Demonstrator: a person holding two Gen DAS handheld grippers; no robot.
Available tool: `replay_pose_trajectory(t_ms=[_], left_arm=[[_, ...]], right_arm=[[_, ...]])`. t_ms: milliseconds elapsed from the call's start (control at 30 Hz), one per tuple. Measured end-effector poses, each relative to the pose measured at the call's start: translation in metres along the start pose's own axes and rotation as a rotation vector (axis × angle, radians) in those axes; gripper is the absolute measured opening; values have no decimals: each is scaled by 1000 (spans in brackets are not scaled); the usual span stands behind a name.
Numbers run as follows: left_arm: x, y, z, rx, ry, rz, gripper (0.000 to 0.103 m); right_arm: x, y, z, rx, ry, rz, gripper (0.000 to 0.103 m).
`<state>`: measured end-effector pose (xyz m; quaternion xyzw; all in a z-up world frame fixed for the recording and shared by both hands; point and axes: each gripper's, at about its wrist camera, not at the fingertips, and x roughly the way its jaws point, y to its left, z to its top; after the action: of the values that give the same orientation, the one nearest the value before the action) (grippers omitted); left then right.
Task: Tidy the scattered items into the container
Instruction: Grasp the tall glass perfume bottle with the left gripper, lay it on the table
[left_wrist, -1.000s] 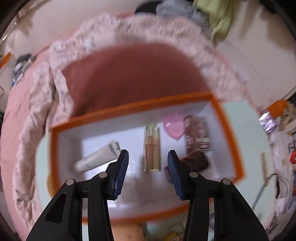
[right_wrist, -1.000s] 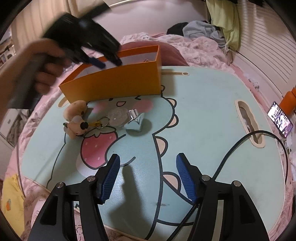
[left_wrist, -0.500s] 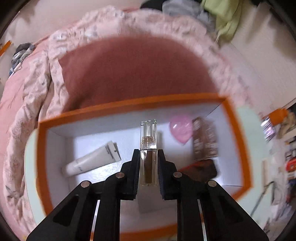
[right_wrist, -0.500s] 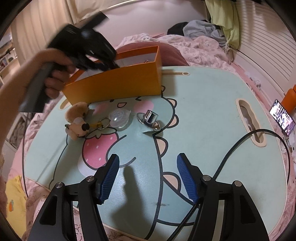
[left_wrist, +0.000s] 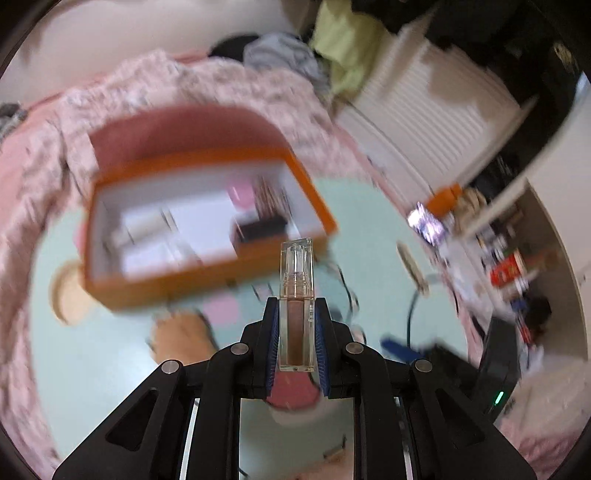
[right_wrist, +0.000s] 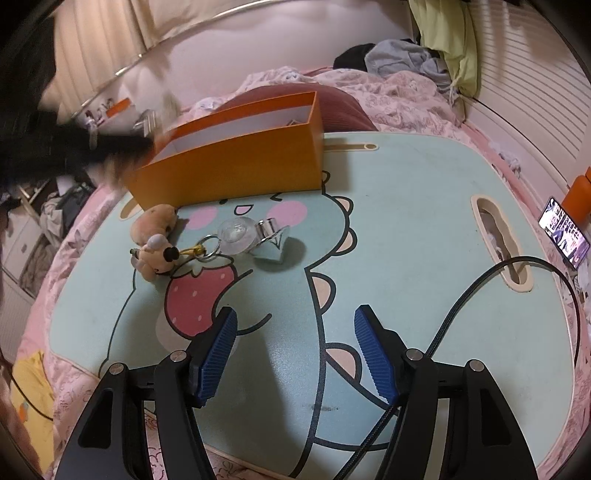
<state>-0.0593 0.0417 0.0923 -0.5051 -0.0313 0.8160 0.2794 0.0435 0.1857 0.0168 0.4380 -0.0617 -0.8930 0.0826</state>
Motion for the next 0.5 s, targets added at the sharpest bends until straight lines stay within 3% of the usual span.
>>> replay_pose_trajectory(t_ms=[167,367,500], left_arm=[[31,-10,-33,6,60,39,19],[48,0,-38,-46,81,67,22],[37,3,-42,-69,18,30,32]], right_arm=[[0,0,0,-1,0,0,66],[0,0,0,-1,1,0,66],[0,0,0,-1,1,0,67]])
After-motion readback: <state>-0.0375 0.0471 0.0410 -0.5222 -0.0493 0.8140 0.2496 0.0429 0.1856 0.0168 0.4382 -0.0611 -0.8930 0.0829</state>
